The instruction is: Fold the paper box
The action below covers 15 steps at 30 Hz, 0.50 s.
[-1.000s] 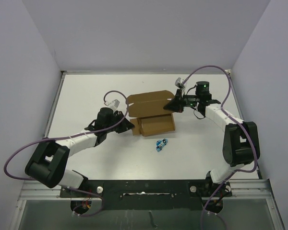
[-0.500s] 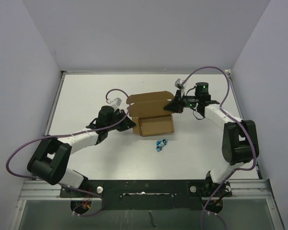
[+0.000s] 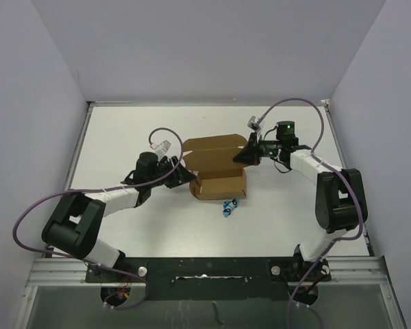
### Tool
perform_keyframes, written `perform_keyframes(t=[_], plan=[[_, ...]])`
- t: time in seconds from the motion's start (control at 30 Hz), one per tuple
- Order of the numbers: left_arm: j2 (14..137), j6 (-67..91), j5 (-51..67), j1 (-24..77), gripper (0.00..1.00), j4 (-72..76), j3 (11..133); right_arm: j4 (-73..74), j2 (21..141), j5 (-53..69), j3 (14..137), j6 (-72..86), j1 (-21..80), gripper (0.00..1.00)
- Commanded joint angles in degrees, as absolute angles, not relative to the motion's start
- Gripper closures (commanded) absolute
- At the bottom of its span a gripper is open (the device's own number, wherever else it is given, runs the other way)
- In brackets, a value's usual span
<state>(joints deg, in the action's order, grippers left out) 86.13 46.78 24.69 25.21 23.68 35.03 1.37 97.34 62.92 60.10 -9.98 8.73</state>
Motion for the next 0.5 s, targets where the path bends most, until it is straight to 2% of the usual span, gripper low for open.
perform_keyframes(t=[0.0,0.1,0.47], plan=[[86.80,48.53,28.31,24.51,0.59,29.44,34.60,0.58,96.92,62.22,60.51,-10.47,9.01,1.00],[86.87,49.72,29.30,23.95,0.53,30.87,33.70,0.85,97.18,62.20,60.69,-10.49,8.99,1.00],[91.00,62.21,34.83,20.01,0.47,50.75,27.26,1.54,97.73,62.30,61.06,-10.72,8.81,1.00]])
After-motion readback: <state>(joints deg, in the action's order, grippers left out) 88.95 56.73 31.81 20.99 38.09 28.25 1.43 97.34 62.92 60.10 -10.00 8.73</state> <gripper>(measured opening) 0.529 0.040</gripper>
